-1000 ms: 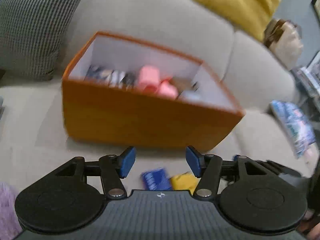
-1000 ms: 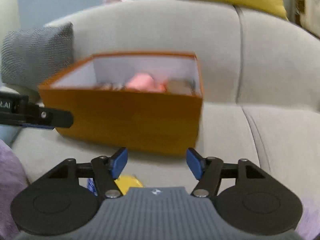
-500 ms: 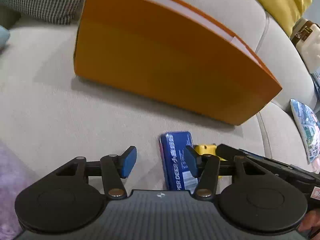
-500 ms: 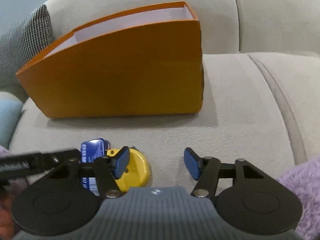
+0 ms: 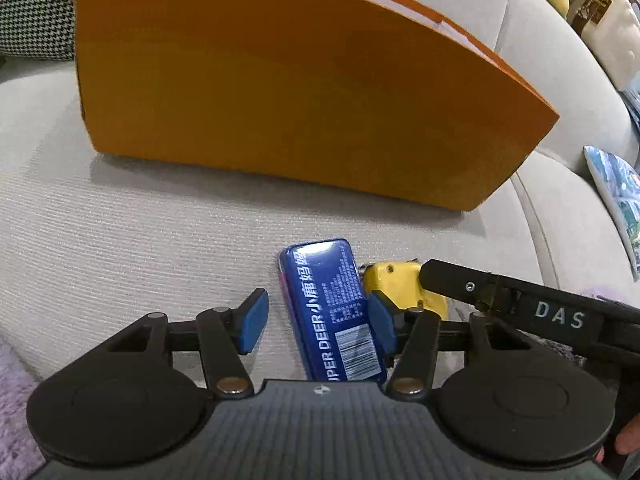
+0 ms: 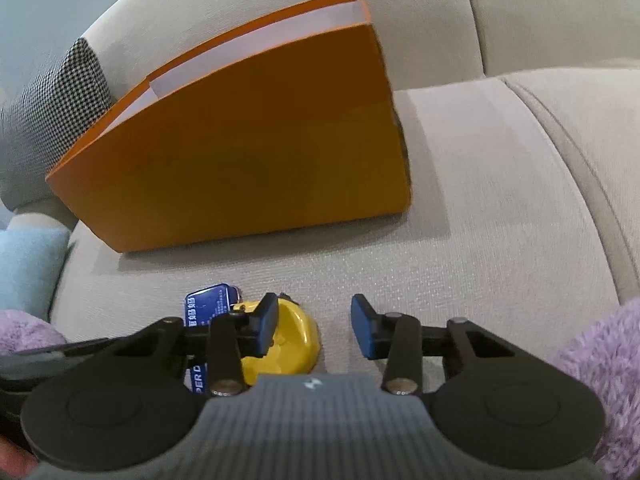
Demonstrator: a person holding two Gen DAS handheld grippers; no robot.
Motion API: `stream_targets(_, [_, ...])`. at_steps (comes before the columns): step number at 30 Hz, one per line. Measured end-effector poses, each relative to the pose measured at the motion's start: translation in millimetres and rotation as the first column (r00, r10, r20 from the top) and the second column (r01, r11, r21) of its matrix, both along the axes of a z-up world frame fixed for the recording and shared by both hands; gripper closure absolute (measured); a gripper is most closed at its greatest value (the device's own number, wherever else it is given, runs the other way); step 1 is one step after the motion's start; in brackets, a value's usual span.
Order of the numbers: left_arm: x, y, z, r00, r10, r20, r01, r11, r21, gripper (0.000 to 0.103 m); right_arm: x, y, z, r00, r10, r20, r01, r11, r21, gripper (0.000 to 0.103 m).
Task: Organize rigid objects
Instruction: 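Grasp the blue SUPER DEER tin with the left tool while the right tool grasps the yellow tape measure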
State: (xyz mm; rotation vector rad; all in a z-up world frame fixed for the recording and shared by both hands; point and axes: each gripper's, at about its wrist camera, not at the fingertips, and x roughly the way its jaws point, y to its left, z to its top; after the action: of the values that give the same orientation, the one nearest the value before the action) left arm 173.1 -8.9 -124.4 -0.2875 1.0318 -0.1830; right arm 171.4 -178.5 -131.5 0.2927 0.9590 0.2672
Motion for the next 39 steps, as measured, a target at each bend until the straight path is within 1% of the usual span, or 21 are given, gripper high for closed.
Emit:
stream_targets(3, [1.2,-3.3,1.4,1.000,-0.002,-0.007,0.002,1.000,0.005,0.043,1.0,-3.9,-2.8,0.999,0.008,-0.045,-0.006,0.999,0.038,0.060])
stream_targets(4, [3.6,-5.4,1.2,1.000,-0.006,-0.011,0.006,1.000,0.002,0.048,1.7,-4.2,-3.6,0.999,0.010,-0.051,-0.008,0.999,0.047,0.060])
stream_targets(5, [4.6,-6.3,1.3,1.000,-0.013,-0.013,0.013,1.000,-0.008,0.051,2.5,-3.4,-4.0,0.998,0.014,-0.059,-0.011,0.999,0.053,0.060])
stream_targets(8, [5.1,-4.8,4.0,1.000,-0.007,-0.027,0.007,1.000,-0.014,0.052,8.5,-7.6,-10.0,0.995,0.018,-0.102,-0.005,0.992,0.123,0.060])
stream_targets(9, [5.5,-3.9,4.9,0.999,-0.001,-0.032,0.001,1.000,-0.020,0.057,10.7,-9.3,-12.9,0.992,0.019,-0.121,-0.001,0.988,0.153,0.060])
stream_targets(10, [4.7,-1.1,6.7,0.999,0.009,-0.036,-0.011,0.999,-0.043,0.067,12.1,-10.3,-14.9,0.991,0.020,-0.134,0.003,0.986,0.167,0.060])
stream_targets(12, [5.2,4.1,8.8,0.997,0.038,-0.064,-0.043,0.996,-0.078,0.070,11.0,-8.3,-14.4,0.991,0.024,-0.132,-0.003,0.987,0.160,0.058])
stream_targets(15, [3.1,8.4,7.5,0.996,0.042,-0.078,-0.049,0.994,-0.097,0.071,9.2,-4.3,-12.5,0.992,0.033,-0.122,-0.015,0.990,0.141,0.059])
stream_targets(16, [1.7,9.9,7.4,0.996,0.041,-0.082,-0.049,0.994,-0.098,0.069,8.3,-3.9,-12.7,0.992,0.033,-0.122,-0.016,0.990,0.140,0.059])
stream_targets(17, [1.1,9.4,6.3,0.995,0.038,-0.089,-0.047,0.994,-0.097,0.068,7.7,-3.7,-12.9,0.992,0.034,-0.124,-0.016,0.990,0.141,0.059])
stream_targets(18, [1.1,8.7,4.7,0.994,0.041,-0.104,-0.050,0.995,-0.090,0.058,7.5,-3.5,-13.3,0.991,0.035,-0.128,-0.017,0.990,0.140,0.060])
stream_targets(21, [1.6,6.0,2.0,0.992,0.041,-0.120,-0.052,0.995,-0.085,0.056,9.1,-2.6,-11.7,0.990,0.031,-0.141,-0.012,0.991,0.132,0.060])
stream_targets(22, [1.4,6.5,0.1,0.991,0.041,-0.129,-0.053,0.994,-0.094,0.054,9.0,-3.1,-12.2,0.989,0.028,-0.145,-0.008,0.991,0.134,0.061])
stream_targets(23, [0.6,8.8,-3.1,0.989,0.045,-0.139,-0.062,0.991,-0.120,0.054,9.0,-3.8,-12.8,0.989,0.025,-0.149,-0.004,0.990,0.138,0.061])
stream_targets(25, [-0.8,10.5,-8.7,0.990,0.049,-0.134,-0.069,0.987,-0.146,0.051,9.3,-3.5,-13.4,0.988,0.021,-0.151,0.000,0.990,0.138,0.062])
stream_targets(29, [-5.2,18.7,-12.9,0.988,0.081,-0.134,-0.106,0.976,-0.191,0.051,10.1,-1.9,-14.9,0.988,0.023,-0.151,-0.003,0.991,0.132,0.060])
stream_targets(30, [-4.5,18.5,-13.0,0.987,0.085,-0.138,-0.111,0.975,-0.193,0.052,9.1,-5.7,-14.7,0.988,0.024,-0.152,-0.003,0.991,0.134,0.060])
stream_targets(32, [-5.4,20.0,-8.3,0.986,0.082,-0.143,-0.109,0.976,-0.190,0.057,10.1,-7.2,-15.5,0.987,0.023,-0.157,0.000,0.989,0.147,0.059])
stream_targets(35, [-4.1,17.1,-5.2,0.985,0.093,-0.142,-0.120,0.974,-0.191,0.059,9.7,-13.3,-16.7,0.987,0.017,-0.158,0.010,0.986,0.169,0.060])
stream_targets(37, [-4.9,17.2,-1.9,0.986,0.104,-0.129,-0.127,0.973,-0.191,0.067,8.3,-13.6,-15.8,0.989,0.019,-0.149,0.006,0.986,0.165,0.060])
stream_targets(39, [-6.8,20.3,0.8,0.986,0.113,-0.124,-0.137,0.970,-0.202,0.072,5.4,-11.8,-12.6,0.991,0.023,-0.133,-0.002,0.988,0.152,0.060])
